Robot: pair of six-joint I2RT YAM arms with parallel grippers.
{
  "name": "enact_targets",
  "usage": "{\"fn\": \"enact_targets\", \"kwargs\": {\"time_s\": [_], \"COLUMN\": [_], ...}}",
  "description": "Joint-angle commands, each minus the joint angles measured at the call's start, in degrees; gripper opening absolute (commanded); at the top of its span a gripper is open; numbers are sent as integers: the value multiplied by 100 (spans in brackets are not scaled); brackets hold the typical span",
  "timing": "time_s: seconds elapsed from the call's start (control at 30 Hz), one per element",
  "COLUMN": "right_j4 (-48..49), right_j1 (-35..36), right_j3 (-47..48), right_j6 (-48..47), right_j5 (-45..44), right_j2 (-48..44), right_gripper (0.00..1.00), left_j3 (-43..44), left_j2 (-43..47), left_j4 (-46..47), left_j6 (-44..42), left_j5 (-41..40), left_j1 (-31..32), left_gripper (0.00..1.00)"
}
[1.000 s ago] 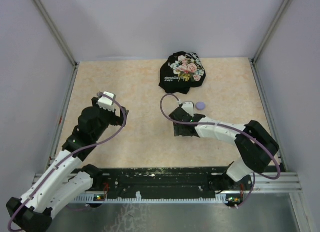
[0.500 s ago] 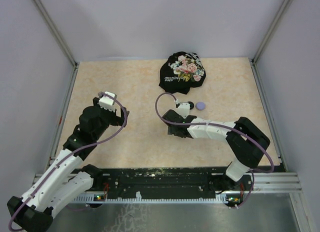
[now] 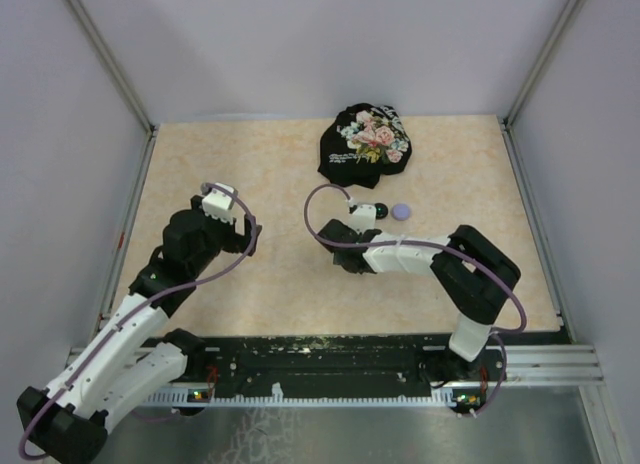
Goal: Insert the wireless bluetooth earbuds into the charging case
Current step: Pick up the charging case at the center of the board.
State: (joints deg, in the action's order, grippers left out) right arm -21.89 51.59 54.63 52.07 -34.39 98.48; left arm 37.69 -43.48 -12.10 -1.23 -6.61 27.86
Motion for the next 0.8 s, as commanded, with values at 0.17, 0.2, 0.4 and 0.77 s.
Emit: {"fn": "enact_targets", "kwargs": {"time_s": [0.17,0.2,0.4,0.77], "right_j4": [79,142,752,3223], "right_j1": [0,0,35,53], "right_j3": [74,28,-365,-1398], "right_j6": [-3,-90,-914,-3132], "right_j5": [-348,-333,-259,833], "right_j2": [52,-16,-642,-1874], "right_gripper": [48,46,42,40], "left_j3": [307,351,509,510], "left_j2": [-141,-185,-482,-808], "left_j4": [-105,-140,-208,166], "left_j6": [245,296,757,1716], "left_j5": [343,405,1040,1956], "left_j1": [-59,-61,-59,-57], "left_gripper": [98,98,97,97]}}
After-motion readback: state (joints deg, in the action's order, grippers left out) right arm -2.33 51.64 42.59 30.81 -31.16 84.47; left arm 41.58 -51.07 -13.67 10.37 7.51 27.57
